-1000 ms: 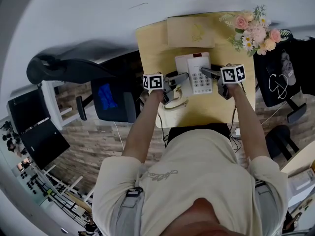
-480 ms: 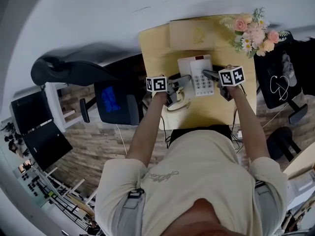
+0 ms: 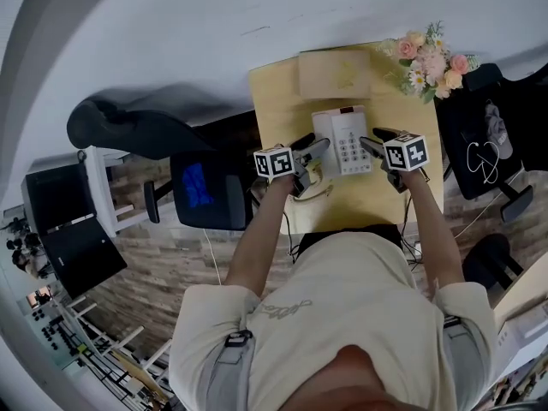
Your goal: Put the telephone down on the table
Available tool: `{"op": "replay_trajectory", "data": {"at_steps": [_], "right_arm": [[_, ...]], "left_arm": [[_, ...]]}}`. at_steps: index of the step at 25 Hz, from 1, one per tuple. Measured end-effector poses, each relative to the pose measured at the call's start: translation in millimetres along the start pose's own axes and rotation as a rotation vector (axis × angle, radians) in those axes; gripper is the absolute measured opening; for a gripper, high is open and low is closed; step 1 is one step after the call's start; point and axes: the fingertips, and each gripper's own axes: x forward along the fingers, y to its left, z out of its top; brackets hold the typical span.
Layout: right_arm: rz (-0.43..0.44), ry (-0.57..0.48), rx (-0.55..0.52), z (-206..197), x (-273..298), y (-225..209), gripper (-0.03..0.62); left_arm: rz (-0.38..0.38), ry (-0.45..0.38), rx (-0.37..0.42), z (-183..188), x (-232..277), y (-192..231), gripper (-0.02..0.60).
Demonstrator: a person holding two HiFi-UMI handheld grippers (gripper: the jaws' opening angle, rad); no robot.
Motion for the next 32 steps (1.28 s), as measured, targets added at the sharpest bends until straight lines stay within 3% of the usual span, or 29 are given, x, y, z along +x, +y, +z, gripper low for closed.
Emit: {"op": "replay_trajectory", "data": {"at_steps": [4,6,8,10,12,15,20,28,32], "right_arm": [[0.001,-0.038,-0.022,-3.8,-27.6,14.5,0.222],[0.022,-0.050,-0.052,-0.8,-40.1,27.6,0.210],[0.042,-0.067,-0.080,3.3,-51.1,40.6,0.193],[0.050,-0.085,-0.115,7.1,-61.0,54.0,0.136],[0.047,-0.107,-0.160,11.5,-70.2,68.2,0.088],[0.034,-0.160,-0.200,18.9,-82.9,87.1,0.003],[0.038,-0.232,-0.251,28.4,-104.2,120.4,0.002],[0.030,-0.392,-0.373,65.7,-156.9,180.8,0.002],[0.050,-0.452,-0.423,81.8,-179.9,209.9,0.002]], "left_arm": [[0.037,-0.057,0.062,-0.5,-23.9,-13.6,0.371],[0.053,-0.093,0.108,3.9,-37.1,-22.7,0.260],[0.071,-0.135,0.160,8.9,-49.7,-33.7,0.215],[0.087,-0.176,0.216,12.4,-62.0,-48.6,0.107],[0.098,-0.198,0.271,14.6,-72.0,-65.6,0.039],[0.132,-0.188,0.346,12.5,-83.1,-85.7,0.017],[0.130,-0.164,0.434,6.7,-100.8,-121.9,0.017],[0.136,-0.218,0.673,39.4,-136.6,-201.2,0.017],[0.067,-0.280,0.686,57.8,-150.0,-237.2,0.017]]}}
